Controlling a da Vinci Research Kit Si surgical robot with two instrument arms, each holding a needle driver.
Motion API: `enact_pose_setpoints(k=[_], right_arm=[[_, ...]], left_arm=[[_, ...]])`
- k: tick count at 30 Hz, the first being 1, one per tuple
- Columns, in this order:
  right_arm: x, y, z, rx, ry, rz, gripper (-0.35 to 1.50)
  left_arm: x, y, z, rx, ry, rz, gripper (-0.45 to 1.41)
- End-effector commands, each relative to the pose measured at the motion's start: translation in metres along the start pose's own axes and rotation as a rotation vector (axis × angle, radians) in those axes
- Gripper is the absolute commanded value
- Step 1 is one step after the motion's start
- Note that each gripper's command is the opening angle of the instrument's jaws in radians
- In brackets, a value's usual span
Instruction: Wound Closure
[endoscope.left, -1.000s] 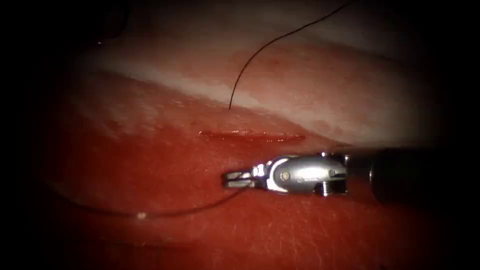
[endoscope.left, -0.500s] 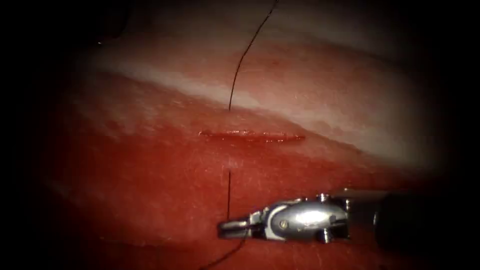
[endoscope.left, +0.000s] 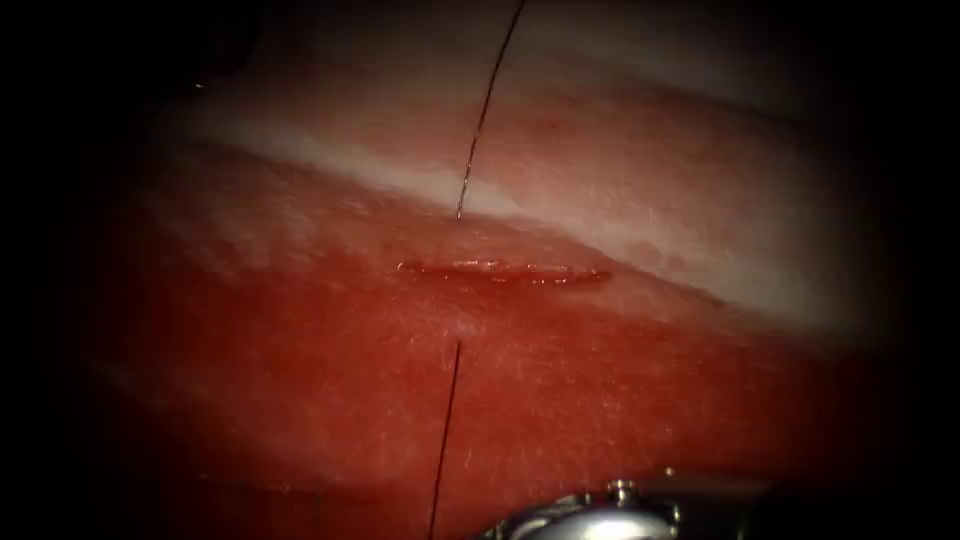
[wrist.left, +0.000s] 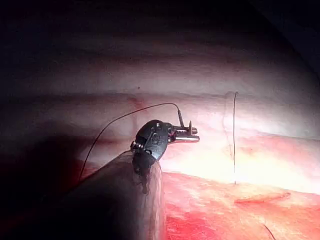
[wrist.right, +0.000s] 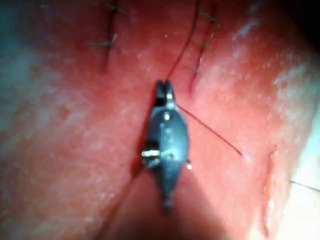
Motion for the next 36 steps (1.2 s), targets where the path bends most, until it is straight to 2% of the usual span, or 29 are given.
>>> enact_pose_setpoints(k=[1, 5, 7, 8, 9, 12, 13, 17, 22, 23, 25, 29, 36], right_arm=[[0.0000, -0.0009, 0.0013, 0.010, 0.002, -0.007, -0.35], [0.0008, -0.0020, 0.0018, 0.021, 0.005, -0.018, -0.35], [0.0012, -0.0016, 0.0018, -0.012, -0.019, -0.013, -0.35], [0.0014, -0.0013, 0.0018, -0.029, -0.035, -0.009, -0.01], [0.0015, -0.0003, 0.0014, -0.054, -0.021, 0.009, 0.57], [0.0013, 0.0019, 0.0001, -0.123, -0.009, 0.001, 1.11], [0.0012, 0.0026, -0.0003, -0.142, -0.009, 0.005, 1.20], [0.0000, 0.0059, -0.0023, -0.190, -0.003, 0.019, 1.28], [-0.0020, 0.0090, -0.0038, -0.223, -0.015, 0.031, 1.26], [-0.0031, 0.0103, -0.0042, -0.237, -0.017, 0.030, 1.25], [-0.0037, 0.0108, -0.0044, -0.244, -0.015, 0.034, 1.25], [-0.0072, 0.0132, -0.0043, -0.257, -0.020, 0.043, 1.21], [-0.0100, 0.0152, -0.0040, -0.261, -0.025, 0.049, 1.15]], left_arm=[[-0.0003, -0.0006, 0.0004, -0.001, 0.001, 0.003, -0.45], [-0.0003, -0.0006, 0.0004, -0.001, 0.001, 0.003, -0.45], [-0.0003, -0.0006, 0.0004, -0.001, 0.001, 0.003, -0.45], [-0.0003, -0.0006, 0.0004, -0.001, 0.001, 0.003, -0.45], [-0.0003, -0.0006, 0.0004, -0.001, 0.001, 0.003, -0.45], [-0.0003, -0.0006, 0.0004, -0.001, 0.001, 0.003, -0.45], [-0.0003, -0.0006, 0.0004, -0.001, 0.001, 0.003, -0.45], [-0.0003, -0.0006, 0.0004, -0.001, 0.001, 0.003, -0.45], [-0.0003, -0.0006, 0.0004, -0.001, 0.001, 0.003, -0.45], [-0.0003, -0.0006, 0.0004, -0.001, 0.001, 0.003, -0.45], [-0.0003, -0.0006, 0.0004, -0.001, 0.001, 0.003, -0.45], [-0.0004, -0.0007, 0.0004, -0.001, 0.001, 0.003, -0.45], [-0.0006, -0.0009, 0.0003, -0.001, 0.001, -0.002, -0.45]])
